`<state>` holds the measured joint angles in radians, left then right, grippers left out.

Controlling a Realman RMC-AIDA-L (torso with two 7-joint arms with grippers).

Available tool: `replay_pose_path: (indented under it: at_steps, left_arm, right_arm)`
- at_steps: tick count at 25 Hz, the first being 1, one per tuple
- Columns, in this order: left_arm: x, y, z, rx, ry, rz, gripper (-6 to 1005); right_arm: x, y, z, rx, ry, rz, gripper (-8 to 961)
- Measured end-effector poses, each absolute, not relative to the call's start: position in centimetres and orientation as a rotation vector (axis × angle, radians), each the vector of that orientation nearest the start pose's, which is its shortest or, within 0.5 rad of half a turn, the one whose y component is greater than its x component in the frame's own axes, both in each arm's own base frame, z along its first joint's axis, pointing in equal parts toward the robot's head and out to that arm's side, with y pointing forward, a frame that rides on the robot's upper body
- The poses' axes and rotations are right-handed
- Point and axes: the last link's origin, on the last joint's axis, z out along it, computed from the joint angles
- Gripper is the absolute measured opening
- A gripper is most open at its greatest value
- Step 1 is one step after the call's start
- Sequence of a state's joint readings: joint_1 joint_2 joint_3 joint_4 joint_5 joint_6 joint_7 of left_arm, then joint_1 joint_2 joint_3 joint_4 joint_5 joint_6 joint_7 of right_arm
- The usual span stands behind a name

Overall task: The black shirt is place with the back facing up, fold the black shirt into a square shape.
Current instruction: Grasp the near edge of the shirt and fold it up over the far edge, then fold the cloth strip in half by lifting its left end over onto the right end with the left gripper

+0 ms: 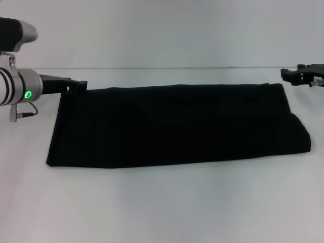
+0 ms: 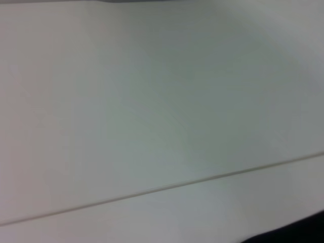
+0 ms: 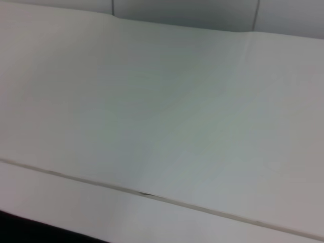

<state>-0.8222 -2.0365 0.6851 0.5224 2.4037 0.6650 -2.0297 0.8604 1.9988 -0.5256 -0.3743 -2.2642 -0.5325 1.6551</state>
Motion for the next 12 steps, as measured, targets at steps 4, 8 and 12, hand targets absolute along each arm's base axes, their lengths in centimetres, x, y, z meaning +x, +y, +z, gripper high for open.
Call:
replay_pose_path:
  at_steps: [4,8,12]
  left_arm:
    - [-27.7,45.3,3.4,-2.038,-1.162,-0.238,440]
    - [-26.5,42.3,4.6,-2.203,-1.257,-0.351,582]
    - [-25.5,38.0,5.3,-2.41,-1.349,-0.513,749]
  right_arm:
    - [28.9,46.4,3.9,-2.029,0.928,0.251,360]
    - [28.5,44.8,4.5,-2.13,0.986,0.399,528]
    - [28.1,42.1,4.7,-2.268,1.027,0.546,667]
